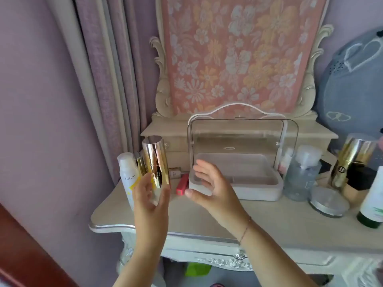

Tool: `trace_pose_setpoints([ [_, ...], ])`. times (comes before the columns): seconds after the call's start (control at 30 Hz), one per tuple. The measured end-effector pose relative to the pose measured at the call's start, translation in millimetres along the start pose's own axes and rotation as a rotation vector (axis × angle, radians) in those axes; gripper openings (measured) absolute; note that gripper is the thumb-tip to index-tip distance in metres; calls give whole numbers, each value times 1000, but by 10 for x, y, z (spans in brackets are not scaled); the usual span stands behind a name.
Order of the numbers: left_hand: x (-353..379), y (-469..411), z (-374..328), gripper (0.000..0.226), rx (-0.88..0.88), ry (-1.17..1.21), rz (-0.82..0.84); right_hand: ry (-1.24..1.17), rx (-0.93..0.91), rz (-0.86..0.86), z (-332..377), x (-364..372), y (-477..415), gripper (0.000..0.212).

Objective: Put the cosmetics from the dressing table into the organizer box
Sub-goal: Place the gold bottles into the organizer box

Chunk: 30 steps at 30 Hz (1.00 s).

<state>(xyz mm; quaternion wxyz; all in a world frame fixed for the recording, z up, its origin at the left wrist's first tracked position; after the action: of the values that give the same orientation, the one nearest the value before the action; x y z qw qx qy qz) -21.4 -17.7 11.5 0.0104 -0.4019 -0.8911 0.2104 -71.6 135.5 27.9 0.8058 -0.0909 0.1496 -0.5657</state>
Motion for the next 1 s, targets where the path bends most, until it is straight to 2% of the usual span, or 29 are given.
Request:
trace_pose_setpoints([
  [0.07,35,18,71,39,-65,6,42,32,43,47,-41,185,-177,69],
  [0.2,68,54,261,65,-125,22,156,44,83,85,-172,477,-500,71],
  [0.4,129,-37,312,59,-59,23,227,33,82,106,-235,634,-745,56],
  [0.57,192,-55,318,57,-19,59,222,75,83,86,-249,660,-692,49],
  [0.7,184,75,338,60,-19,10,209,98,65,32,-220,532,-513,47],
  [0.8,218,217,290,55,47,18,229,96,36,-4,-184,385,-329,47],
  [1.0,370,397,25,66,168,40,297,74,-35,-63,44,-47,-107,45],
])
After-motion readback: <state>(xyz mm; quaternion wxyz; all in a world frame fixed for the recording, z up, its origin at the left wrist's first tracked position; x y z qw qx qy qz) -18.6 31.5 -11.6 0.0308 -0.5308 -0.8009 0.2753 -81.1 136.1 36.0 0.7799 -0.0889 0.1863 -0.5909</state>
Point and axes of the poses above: each hand's wrist, its own y-axis away from the middle knuckle, its own x-axis out of the palm, z = x × y, the point moved 3 cm from there along -y, towards the middle knuckle, and after that the axes turned 5 degrees about -y, right-handed, at the moved point
